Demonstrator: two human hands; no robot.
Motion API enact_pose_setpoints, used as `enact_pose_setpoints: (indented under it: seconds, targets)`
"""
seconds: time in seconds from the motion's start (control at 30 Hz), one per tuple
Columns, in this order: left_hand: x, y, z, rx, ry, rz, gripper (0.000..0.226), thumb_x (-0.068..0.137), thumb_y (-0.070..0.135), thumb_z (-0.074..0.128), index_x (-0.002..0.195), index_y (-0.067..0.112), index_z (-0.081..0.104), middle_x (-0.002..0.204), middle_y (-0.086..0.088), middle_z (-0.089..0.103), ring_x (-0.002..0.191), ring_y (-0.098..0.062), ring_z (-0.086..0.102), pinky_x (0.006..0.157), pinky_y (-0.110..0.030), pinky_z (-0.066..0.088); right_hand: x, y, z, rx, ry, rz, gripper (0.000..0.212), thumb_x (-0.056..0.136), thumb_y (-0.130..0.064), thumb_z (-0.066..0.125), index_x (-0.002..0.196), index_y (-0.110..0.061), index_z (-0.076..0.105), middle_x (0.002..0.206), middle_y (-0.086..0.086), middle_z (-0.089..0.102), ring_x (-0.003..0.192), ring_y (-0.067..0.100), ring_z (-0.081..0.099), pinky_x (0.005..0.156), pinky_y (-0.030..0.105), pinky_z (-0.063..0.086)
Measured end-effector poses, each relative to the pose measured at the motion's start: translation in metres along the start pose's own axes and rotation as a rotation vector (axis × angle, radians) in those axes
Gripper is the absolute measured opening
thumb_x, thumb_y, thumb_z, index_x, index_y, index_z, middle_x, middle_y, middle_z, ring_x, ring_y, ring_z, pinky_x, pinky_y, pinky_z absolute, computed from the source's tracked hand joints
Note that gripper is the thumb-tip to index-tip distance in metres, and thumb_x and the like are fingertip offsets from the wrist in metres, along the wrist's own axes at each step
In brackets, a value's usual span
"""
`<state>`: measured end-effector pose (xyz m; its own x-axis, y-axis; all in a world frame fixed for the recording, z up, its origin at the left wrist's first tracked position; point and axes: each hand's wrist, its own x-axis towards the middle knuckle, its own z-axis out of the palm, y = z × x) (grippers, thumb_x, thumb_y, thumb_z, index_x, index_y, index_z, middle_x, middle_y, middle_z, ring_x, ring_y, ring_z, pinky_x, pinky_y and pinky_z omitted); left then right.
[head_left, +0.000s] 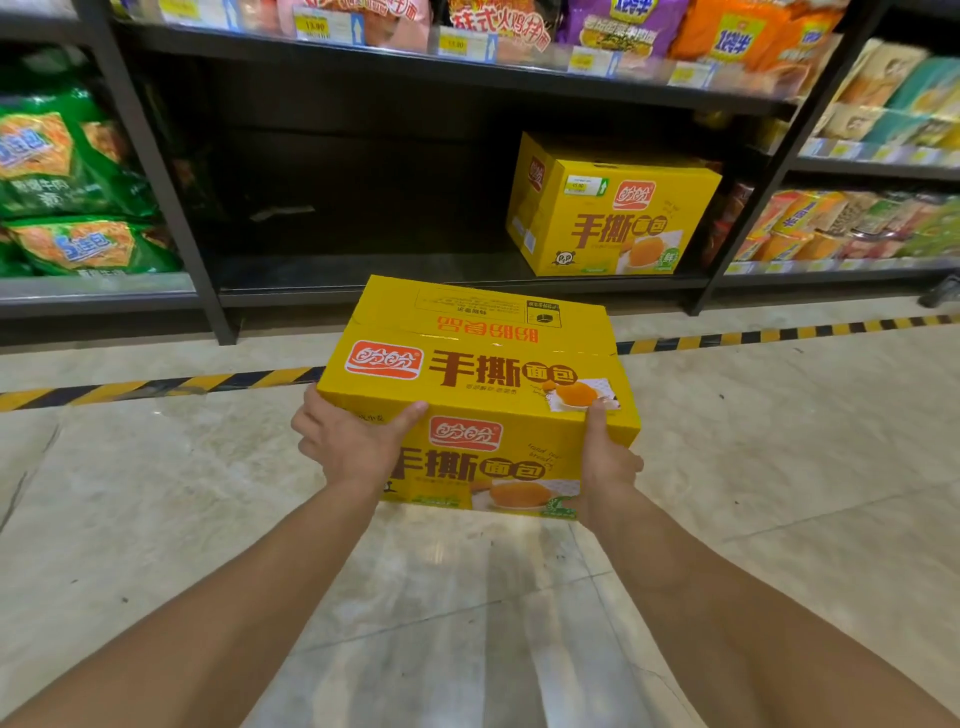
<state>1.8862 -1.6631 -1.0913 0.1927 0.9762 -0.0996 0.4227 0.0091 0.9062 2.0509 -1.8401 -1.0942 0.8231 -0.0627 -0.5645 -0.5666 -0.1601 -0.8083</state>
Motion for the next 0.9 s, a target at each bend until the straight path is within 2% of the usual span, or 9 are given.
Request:
enact_pose_setpoints:
  seconds: [0.17,0.27,0.37,0.43,0.47,0.53,0.63,0.73,0.9]
  targets:
    - [-0.023,-0.006,0.006,0.06,-0.016,0.047,0.108,0.08,0.051,0.087,0.156,0.006,0.024,0.158,-0.02,0.027,0.147,-0.041,0.025,0.117,-0.053,0.03,-0.009,0.02,0.031,-0.036,-0.144,-0.024,0.121,0.06,-0.096,0.065,0.147,-0.016,0.038,0.129,0.013,0.064,0.114,0.04,0.066,0.088,0.063,0.06]
    - [-0.034,-0.012,0.01,0.074,-0.044,0.085,0.088,0.089,0.046,0.08,0.151,0.006,0.032,0.152,-0.019,0.032,0.142,-0.041,0.031,0.115,-0.05,0.03,-0.033,0.023,0.053,-0.016,-0.258,-0.011,0.152,0.026,-0.107,0.063,0.149,-0.021,0.041,0.147,0.005,0.052,0.125,0.043,0.058,0.066,0.069,0.06]
    - [-0.047,-0.014,0.012,0.08,-0.08,0.154,0.07,0.092,0.038,0.077,0.141,0.004,0.04,0.142,-0.017,0.041,0.135,-0.037,0.039,0.111,-0.046,0.032,-0.055,0.018,0.068,-0.024,-0.367,-0.034,0.142,0.047,-0.1,0.067,0.157,-0.016,0.033,0.15,0.006,0.05,0.125,0.041,0.055,0.066,0.061,0.063]
    - [-0.056,-0.016,0.011,0.072,-0.129,0.179,0.057,0.094,0.031,0.076,0.135,0.008,0.043,0.136,-0.012,0.043,0.129,-0.033,0.044,0.108,-0.045,0.037,-0.056,0.018,0.069,-0.061,-0.375,-0.053,0.154,0.036,-0.098,0.071,0.158,-0.015,0.028,0.145,0.009,0.054,0.122,0.042,0.06,0.064,0.061,0.063]
    - [-0.058,-0.019,0.01,0.064,-0.158,0.187,0.05,0.094,0.028,0.074,0.131,0.012,0.044,0.133,-0.008,0.042,0.126,-0.031,0.048,0.105,-0.044,0.042,-0.052,0.02,0.067,-0.081,-0.369,-0.072,0.146,0.046,-0.093,0.074,0.159,-0.013,0.026,0.143,0.01,0.056,0.12,0.043,0.061,0.063,0.06,0.064]
    - [-0.061,-0.024,0.007,0.071,-0.217,0.222,0.04,0.094,0.024,0.071,0.122,0.022,0.042,0.127,-0.001,0.041,0.116,-0.026,0.056,0.098,-0.043,0.05,-0.045,0.02,0.06,-0.114,-0.33,-0.088,0.109,0.076,-0.073,0.075,0.154,-0.009,0.036,0.139,0.011,0.059,0.115,0.041,0.065,0.067,0.056,0.066]
    - [-0.058,-0.033,0.001,0.151,-0.329,0.26,0.04,0.094,0.024,0.069,0.123,0.027,0.042,0.129,0.001,0.045,0.107,-0.02,0.06,0.089,-0.043,0.056,-0.042,0.015,0.046,-0.125,-0.3,-0.085,0.072,0.091,-0.056,0.074,0.14,-0.01,0.049,0.136,0.01,0.059,0.116,0.039,0.063,0.075,0.053,0.066]
    - [-0.051,-0.042,-0.005,0.224,-0.412,0.231,0.062,0.089,0.03,0.075,0.141,0.02,0.042,0.136,0.0,0.044,0.117,-0.021,0.057,0.097,-0.047,0.056,-0.038,0.013,0.035,-0.115,-0.298,-0.082,0.061,0.093,-0.049,0.076,0.134,-0.012,0.05,0.135,0.009,0.057,0.122,0.04,0.059,0.078,0.054,0.066]
    - [-0.036,-0.05,-0.011,0.257,-0.478,0.171,0.103,0.08,0.036,0.085,0.16,0.013,0.024,0.152,-0.009,0.034,0.14,-0.029,0.044,0.114,-0.049,0.044,-0.026,0.009,0.017,-0.093,-0.324,-0.093,0.052,0.094,-0.039,0.078,0.13,-0.011,0.053,0.13,0.011,0.06,0.118,0.043,0.063,0.078,0.056,0.066]
